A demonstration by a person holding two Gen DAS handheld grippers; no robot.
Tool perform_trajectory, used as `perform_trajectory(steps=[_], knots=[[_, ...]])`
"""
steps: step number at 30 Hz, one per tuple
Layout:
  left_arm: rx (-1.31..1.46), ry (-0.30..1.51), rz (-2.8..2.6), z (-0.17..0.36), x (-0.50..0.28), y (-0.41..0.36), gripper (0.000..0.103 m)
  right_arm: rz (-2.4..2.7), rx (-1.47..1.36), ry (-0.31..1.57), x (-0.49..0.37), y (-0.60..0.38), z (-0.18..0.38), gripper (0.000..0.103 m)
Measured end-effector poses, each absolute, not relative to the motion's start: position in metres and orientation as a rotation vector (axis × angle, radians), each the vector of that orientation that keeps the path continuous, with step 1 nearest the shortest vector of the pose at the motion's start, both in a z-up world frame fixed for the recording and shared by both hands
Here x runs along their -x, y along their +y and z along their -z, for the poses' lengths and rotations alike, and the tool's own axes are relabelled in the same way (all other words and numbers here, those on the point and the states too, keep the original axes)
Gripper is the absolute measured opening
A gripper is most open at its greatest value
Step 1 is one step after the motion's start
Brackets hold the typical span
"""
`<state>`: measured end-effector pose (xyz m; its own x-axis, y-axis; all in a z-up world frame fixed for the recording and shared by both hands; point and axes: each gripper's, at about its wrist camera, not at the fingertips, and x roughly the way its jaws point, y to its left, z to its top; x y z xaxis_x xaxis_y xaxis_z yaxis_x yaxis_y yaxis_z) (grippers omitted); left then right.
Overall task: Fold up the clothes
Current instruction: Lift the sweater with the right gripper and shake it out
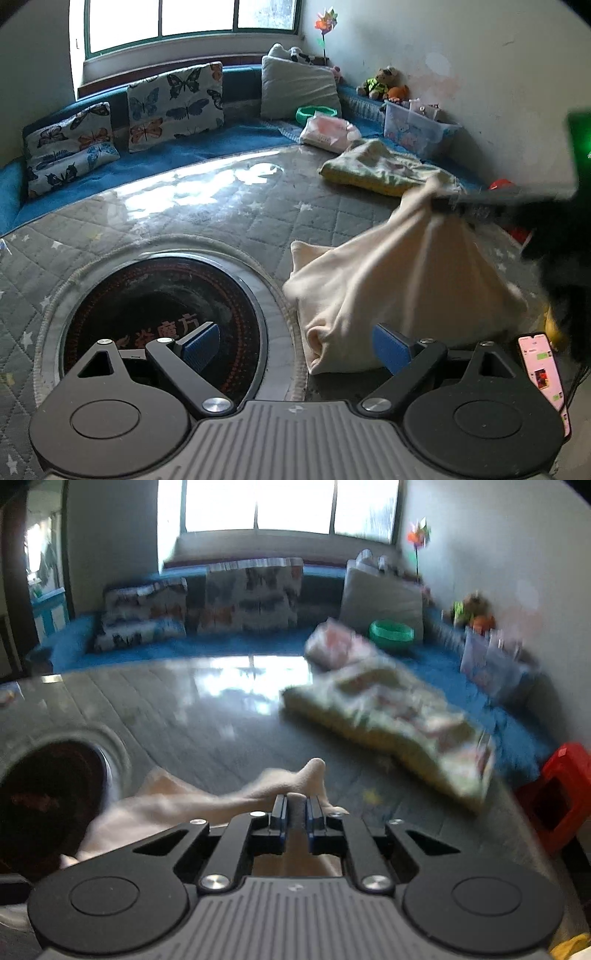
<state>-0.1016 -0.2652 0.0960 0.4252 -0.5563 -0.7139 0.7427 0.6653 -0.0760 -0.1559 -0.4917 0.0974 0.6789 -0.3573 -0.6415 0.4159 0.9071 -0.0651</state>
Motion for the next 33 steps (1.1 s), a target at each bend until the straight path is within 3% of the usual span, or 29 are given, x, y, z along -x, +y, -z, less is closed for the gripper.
perform_trajectory(steps=[10,14,19,28,33], knots=[[-0.224,0.725,0.824,-0.122,0.113,-0.237,0.093,0.441,0.08,0.322,0.199,-0.433,-0.242,0.009],[-0.209,0.715,0.824,-0.126,0.114,-0.224,0.093,0.425,0.146,0.262,0.218,-0.41,-0.269,0.009],[-0.199,0.713,0.823,-0.127,0.117,-0.214,0.093,0.368,0.136,0.314,0.241,-0.391,-0.258,0.009],[-0.212,0.724,0.817,-0.122,0.12,-0.209,0.093,0.282,0.044,0.553,0.256,-0.367,-0.184,0.012],[-0.222,0.74,0.819,-0.116,0.12,-0.212,0.092,0.24,-0.018,0.587,0.279,-0.358,-0.158,0.012]])
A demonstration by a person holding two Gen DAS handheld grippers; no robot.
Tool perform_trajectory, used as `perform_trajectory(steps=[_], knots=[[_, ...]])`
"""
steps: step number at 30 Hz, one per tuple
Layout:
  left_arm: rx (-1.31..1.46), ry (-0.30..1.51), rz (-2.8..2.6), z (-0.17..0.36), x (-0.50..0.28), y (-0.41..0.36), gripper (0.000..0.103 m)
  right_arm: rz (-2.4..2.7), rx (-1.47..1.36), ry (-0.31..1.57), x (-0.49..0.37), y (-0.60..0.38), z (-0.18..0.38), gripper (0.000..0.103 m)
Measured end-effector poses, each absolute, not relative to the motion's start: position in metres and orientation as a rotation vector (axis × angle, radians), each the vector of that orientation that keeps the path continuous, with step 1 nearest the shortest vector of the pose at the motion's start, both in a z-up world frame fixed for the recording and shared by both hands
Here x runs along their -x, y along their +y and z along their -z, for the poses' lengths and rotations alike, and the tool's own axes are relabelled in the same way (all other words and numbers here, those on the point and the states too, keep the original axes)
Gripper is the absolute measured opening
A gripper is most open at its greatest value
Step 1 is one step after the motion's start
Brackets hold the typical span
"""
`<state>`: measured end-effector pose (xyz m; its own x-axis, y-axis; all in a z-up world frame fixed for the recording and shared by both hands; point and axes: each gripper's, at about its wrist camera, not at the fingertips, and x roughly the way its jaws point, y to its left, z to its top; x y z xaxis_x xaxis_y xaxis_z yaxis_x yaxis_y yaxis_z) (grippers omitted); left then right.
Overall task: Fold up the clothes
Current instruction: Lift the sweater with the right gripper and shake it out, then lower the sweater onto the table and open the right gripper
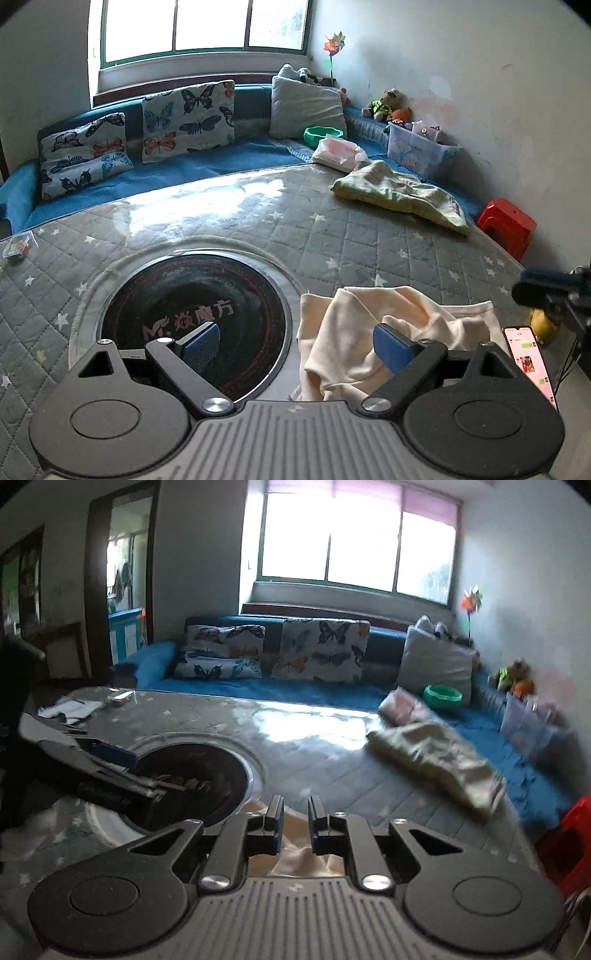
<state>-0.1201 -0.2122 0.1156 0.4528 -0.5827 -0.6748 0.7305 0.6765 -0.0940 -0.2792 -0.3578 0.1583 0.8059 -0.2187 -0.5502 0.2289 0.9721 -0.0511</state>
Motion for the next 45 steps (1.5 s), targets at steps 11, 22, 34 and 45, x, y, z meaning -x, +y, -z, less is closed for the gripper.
perform_trajectory(steps=[11,22,34,45], knots=[[-0.272,0.772,0.829,-0.094,0.13,-0.222,0.089,0.299,-0.181,0.755,0.282,-0.396,-0.082,0.023],[-0.275,0.79,0.826,-0.089,0.133,-0.227,0.089,0.138,-0.071,0.808,0.295,-0.336,-0.074,0.032],[-0.285,0.767,0.827,-0.099,0.134,-0.236,0.089,0.218,-0.039,0.743,0.288,-0.349,-0.105,0.049],[-0.308,0.777,0.818,-0.098,0.124,-0.257,0.089,0.288,-0.054,0.731,0.276,-0.378,-0.11,0.055]])
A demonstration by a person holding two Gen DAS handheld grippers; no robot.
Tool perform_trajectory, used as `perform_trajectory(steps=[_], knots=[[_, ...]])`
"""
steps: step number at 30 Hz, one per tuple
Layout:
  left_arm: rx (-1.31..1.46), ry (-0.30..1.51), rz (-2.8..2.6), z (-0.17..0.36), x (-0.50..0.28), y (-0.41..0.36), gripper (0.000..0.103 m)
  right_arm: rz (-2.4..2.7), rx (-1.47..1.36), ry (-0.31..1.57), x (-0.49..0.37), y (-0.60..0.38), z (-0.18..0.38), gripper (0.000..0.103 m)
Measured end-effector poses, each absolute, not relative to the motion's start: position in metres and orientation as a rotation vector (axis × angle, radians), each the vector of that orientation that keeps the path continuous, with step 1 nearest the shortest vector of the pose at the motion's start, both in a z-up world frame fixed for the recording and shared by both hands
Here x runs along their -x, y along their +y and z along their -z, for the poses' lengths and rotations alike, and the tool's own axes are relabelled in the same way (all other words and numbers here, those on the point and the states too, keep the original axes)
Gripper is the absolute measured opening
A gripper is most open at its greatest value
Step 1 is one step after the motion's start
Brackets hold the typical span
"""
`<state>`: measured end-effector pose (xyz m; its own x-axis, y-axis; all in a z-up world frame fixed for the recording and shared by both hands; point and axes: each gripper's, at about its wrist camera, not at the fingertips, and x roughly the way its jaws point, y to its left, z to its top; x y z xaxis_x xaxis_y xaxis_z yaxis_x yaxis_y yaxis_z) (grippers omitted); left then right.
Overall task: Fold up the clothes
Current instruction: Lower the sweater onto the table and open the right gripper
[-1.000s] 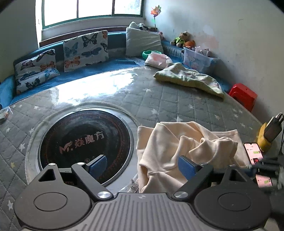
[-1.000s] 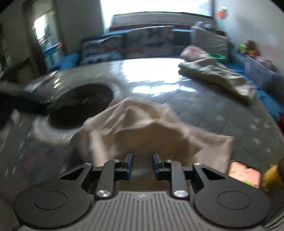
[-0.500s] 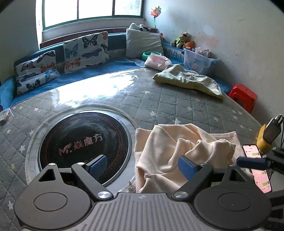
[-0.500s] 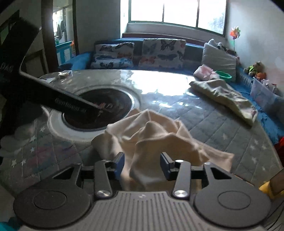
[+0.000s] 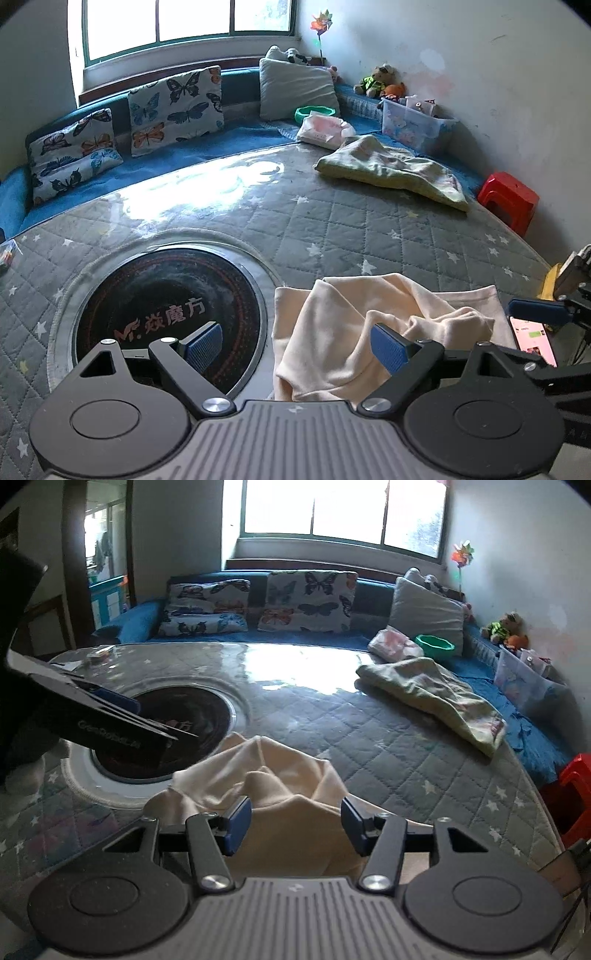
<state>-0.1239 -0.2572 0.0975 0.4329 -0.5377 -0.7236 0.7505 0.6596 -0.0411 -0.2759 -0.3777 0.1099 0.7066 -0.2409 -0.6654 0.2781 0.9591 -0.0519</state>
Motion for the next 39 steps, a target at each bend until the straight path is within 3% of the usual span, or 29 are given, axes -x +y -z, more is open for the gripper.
perform_trajectory(steps=[22,39], knots=[[-0.371,0.792,0.805,-0.081,0.111,-0.304,0.089,0.379,-0.135,0.755,0.263,-0.425,-0.087,0.057],[-0.399,0.846,0.788,-0.06,0.088,-0.331,0.083,0.366,-0.135,0.787,0.254,-0.432,-0.08,0.057]])
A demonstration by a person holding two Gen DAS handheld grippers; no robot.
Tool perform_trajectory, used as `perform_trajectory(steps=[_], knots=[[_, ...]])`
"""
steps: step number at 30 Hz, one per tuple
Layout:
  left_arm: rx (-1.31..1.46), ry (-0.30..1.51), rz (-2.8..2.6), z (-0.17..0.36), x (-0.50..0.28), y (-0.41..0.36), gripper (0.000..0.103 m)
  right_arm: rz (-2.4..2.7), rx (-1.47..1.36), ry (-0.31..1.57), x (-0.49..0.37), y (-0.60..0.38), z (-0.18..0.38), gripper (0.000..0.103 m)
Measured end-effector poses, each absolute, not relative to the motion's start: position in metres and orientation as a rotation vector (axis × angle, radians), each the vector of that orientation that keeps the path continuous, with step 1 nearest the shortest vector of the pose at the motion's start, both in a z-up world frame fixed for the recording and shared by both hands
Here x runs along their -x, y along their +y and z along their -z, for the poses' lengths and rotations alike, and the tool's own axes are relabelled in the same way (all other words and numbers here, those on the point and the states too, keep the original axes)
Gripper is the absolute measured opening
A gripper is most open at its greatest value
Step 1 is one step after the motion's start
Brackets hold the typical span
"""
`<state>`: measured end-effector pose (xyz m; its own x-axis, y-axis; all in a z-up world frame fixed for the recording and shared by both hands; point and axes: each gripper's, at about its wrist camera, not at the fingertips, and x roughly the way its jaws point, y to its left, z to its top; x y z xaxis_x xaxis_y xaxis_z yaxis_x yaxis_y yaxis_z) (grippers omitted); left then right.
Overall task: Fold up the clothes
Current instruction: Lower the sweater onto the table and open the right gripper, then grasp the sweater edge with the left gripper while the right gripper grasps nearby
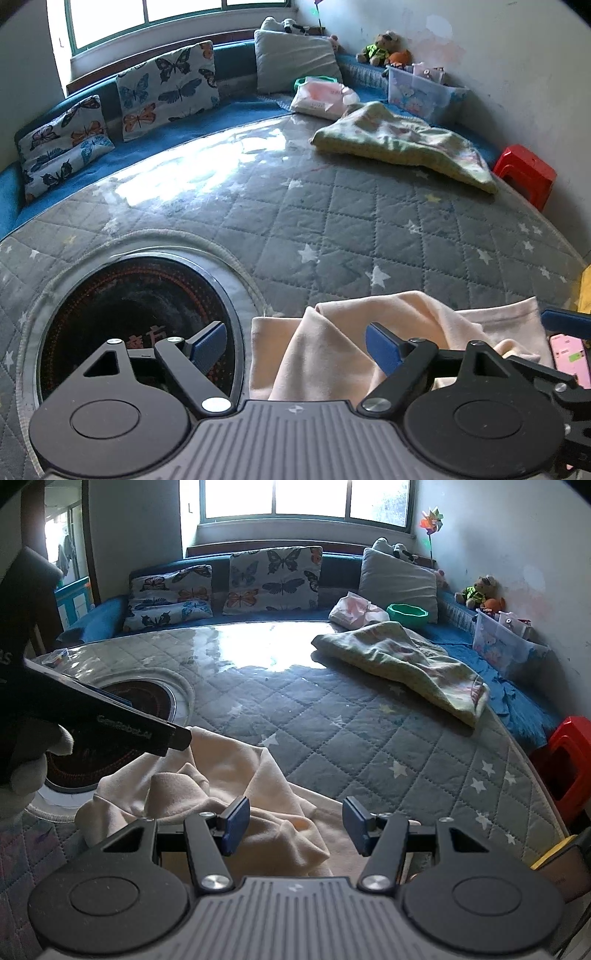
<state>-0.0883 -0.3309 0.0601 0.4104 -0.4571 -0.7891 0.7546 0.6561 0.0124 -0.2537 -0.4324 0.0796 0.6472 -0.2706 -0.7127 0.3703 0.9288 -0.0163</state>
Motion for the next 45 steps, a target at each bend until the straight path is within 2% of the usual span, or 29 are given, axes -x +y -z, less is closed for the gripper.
perform_trajectory(steps=[2,4,8,11,13,14,18,22,25,26,27,28,29,34,36,38,41,42,43,45], knots=[[-0.402,0.856,0.789,-0.057,0.089,-0.332,0.077,0.365,-0.135,0.792,0.253,-0.433,-0.078,0.056],[-0.402,0.867,0.788,-0.055,0.089,-0.333,0.067,0.364,-0.136,0.796,0.253,-0.433,-0.077,0.056],[-0.4,0.882,0.786,-0.052,0.089,-0.333,0.058,0.36,-0.142,0.789,0.253,-0.433,-0.077,0.056],[-0.401,0.887,0.792,-0.052,0.09,-0.333,0.045,0.359,-0.146,0.794,0.252,-0.434,-0.075,0.055],[-0.403,0.888,0.8,-0.052,0.09,-0.333,0.032,0.353,-0.146,0.805,0.251,-0.434,-0.073,0.051],[-0.404,0.888,0.802,-0.052,0.09,-0.333,0.031,0.344,-0.148,0.811,0.251,-0.434,-0.072,0.047],[-0.398,0.884,0.81,-0.054,0.088,-0.334,0.033,0.326,-0.152,0.812,0.251,-0.433,-0.073,0.047],[-0.402,0.874,0.793,-0.055,0.086,-0.339,0.056,0.32,-0.184,0.783,0.246,-0.44,-0.081,0.048],[-0.406,0.884,0.79,-0.051,0.082,-0.344,0.056,0.321,-0.182,0.771,0.236,-0.444,-0.085,0.048],[-0.408,0.889,0.794,-0.049,0.082,-0.344,0.055,0.32,-0.186,0.773,0.232,-0.445,-0.084,0.048],[-0.409,0.895,0.798,-0.047,0.081,-0.344,0.048,0.317,-0.19,0.778,0.227,-0.447,-0.083,0.048],[-0.41,0.9,0.803,-0.044,0.081,-0.345,0.031,0.31,-0.195,0.787,0.222,-0.448,-0.08,0.048],[-0.406,0.907,0.811,-0.042,0.081,-0.343,0.025,0.305,-0.202,0.797,0.216,-0.45,-0.076,0.048],[-0.404,0.898,0.84,-0.041,0.084,-0.336,0.016,0.309,-0.206,0.851,0.197,-0.453,-0.056,0.047],[-0.398,0.893,0.849,-0.043,0.084,-0.333,0.015,0.315,-0.2,0.877,0.191,-0.453,-0.047,0.045],[-0.386,0.9,0.854,-0.046,0.082,-0.33,0.015,0.315,-0.197,0.896,0.189,-0.453,-0.041,0.02],[-0.368,0.904,0.844,-0.05,0.078,-0.329,0.02,0.325,-0.181,0.885,0.193,-0.451,-0.043,0.009],[-0.356,0.91,0.831,-0.05,0.076,-0.329,0.028,0.326,-0.178,0.877,0.195,-0.45,-0.046,0.009],[-0.346,0.914,0.819,-0.051,0.074,-0.329,0.043,0.326,-0.172,0.867,0.198,-0.449,-0.051,0.008],[-0.349,0.905,0.801,-0.051,0.073,-0.332,0.053,0.326,-0.156,0.853,0.201,-0.448,-0.057,0.007]])
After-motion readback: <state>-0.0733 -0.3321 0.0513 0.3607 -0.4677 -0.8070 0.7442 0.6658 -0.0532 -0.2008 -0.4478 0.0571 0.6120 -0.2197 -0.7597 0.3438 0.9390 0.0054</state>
